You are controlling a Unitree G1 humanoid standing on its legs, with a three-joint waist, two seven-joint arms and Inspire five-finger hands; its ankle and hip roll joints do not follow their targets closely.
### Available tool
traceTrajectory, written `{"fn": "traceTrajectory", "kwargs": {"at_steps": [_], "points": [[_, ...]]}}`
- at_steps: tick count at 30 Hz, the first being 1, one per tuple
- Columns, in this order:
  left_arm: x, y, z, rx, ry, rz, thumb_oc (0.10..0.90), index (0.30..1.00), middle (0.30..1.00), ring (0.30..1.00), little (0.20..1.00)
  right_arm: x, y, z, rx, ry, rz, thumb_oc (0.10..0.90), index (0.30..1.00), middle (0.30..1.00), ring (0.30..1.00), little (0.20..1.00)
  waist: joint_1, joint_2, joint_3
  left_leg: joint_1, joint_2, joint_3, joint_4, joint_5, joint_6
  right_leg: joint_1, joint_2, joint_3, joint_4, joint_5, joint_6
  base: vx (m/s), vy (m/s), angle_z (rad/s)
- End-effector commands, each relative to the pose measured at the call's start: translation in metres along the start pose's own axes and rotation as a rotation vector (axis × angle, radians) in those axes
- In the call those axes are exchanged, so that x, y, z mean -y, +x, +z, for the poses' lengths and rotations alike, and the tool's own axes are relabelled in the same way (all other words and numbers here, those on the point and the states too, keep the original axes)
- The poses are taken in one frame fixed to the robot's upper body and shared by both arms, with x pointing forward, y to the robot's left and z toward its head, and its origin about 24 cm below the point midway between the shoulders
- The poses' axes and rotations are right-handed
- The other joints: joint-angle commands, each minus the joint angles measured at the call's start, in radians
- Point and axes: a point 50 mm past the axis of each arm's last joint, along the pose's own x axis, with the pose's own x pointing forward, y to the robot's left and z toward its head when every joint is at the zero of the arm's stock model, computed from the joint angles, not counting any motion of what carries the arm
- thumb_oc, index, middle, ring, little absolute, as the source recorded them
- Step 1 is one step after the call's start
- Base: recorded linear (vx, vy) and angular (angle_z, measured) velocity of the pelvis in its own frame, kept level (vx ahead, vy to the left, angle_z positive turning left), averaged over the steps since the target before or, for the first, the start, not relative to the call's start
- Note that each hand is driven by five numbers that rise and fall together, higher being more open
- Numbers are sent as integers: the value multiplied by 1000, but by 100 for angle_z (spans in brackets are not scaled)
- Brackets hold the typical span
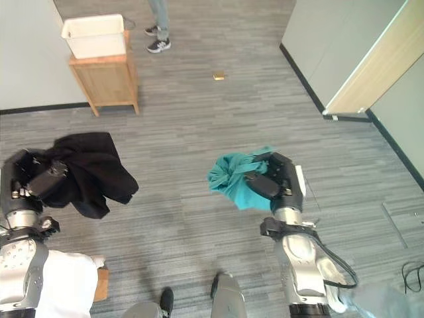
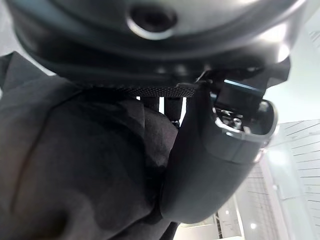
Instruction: Pick up bed clothes into laundry basket.
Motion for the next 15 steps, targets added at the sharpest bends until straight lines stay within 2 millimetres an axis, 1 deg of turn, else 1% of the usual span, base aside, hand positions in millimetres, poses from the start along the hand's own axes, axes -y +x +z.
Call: {"fn": "traceTrajectory", "kwargs": {"at_steps": [1,2,3,4,5,6,7,8,9,10,11,12,13,14,15], "points": [[0,14,78,413,-42,-54,400,300,300,300,300,17,14,59,323,-13,-52,400,300,300,300,300,-37,-23,-115,230,113,-118,-50,-93,-97,69,34,12,-229,131,50,678,-423,109],[-4,13,80,425,-20,-54,400,300,300,300,300,24,10,56,311,-15,-62,400,300,300,300,300,-37,-30,-128,210,146,-138,72,11,-139,107,41,6,-210,143,35,509,-329,115],[-4,12,80,425,-20,-54,400,300,300,300,300,24,9,56,310,-15,-62,400,300,300,300,300,-40,-31,-130,206,146,-141,76,10,-140,107,40,4,-210,143,34,499,-334,120],[-8,11,77,409,-20,-43,400,300,300,300,300,28,8,56,314,-9,-77,400,300,300,300,300,-42,-40,-137,148,156,-138,220,125,-149,142,55,24,-201,141,7,349,-292,81],[-11,11,78,409,-24,-30,400,300,300,300,300,29,10,60,331,3,-78,400,300,300,300,300,-35,-51,-137,81,168,-106,364,226,-149,192,74,17,-200,118,-23,542,-469,62],[-13,12,79,413,-15,-20,400,300,300,300,300,32,11,64,351,26,-89,400,300,300,300,300,-23,-65,-128,-8,177,-69,500,262,-125,250,85,8,-220,97,-49,512,-547,49],[-15,12,81,425,-19,-4,400,300,300,300,300,34,13,67,371,34,-107,400,300,300,300,300,-4,-83,-108,-84,180,-32,607,249,-89,295,95,4,-229,80,-84,466,-530,33],[-15,12,82,427,-24,-5,400,300,300,300,300,35,17,71,384,21,-115,400,300,300,300,300,18,-97,-91,-149,156,-12,670,207,-82,333,102,2,-237,61,-99,560,-517,5],[-11,14,83,436,-56,2,400,300,300,300,300,28,24,81,415,27,-92,400,300,300,300,300,65,-98,-71,-279,86,24,696,137,-88,392,109,2,-250,38,-108,397,-308,-6],[-11,14,83,438,-58,3,400,300,300,300,300,28,24,81,417,27,-92,400,300,300,300,300,65,-100,-70,-283,83,26,695,142,-86,389,105,3,-252,43,-107,473,-215,-14],[-11,14,83,440,-73,5,400,300,300,300,300,23,27,86,436,26,-67,400,300,300,300,300,82,-88,-74,-319,66,49,623,124,-90,418,116,-3,-261,26,-106,356,-89,-17],[-11,13,82,438,-84,1,400,300,300,300,300,20,30,91,453,24,-49,400,300,300,300,300,102,-91,-81,-342,43,63,572,131,-90,443,113,4,-273,19,-105,552,-104,-31],[-11,13,81,434,-75,-2,400,300,300,300,300,16,32,96,472,21,-27,400,300,300,300,300,114,-72,-86,-369,34,81,457,142,-86,464,141,7,-277,-1,-106,836,-100,-24],[-10,12,78,424,-56,-10,400,300,300,300,300,8,35,100,485,-4,12,400,300,300,300,300,151,-44,-112,-371,-11,103,201,179,-72,523,189,21,-284,-44,-110,690,-64,-3],[-9,12,77,421,-56,-9,400,300,300,300,300,8,35,100,484,-7,12,400,300,300,300,300,153,-49,-113,-349,-17,107,162,193,-71,527,181,24,-285,-46,-110,686,-72,-9]]}}
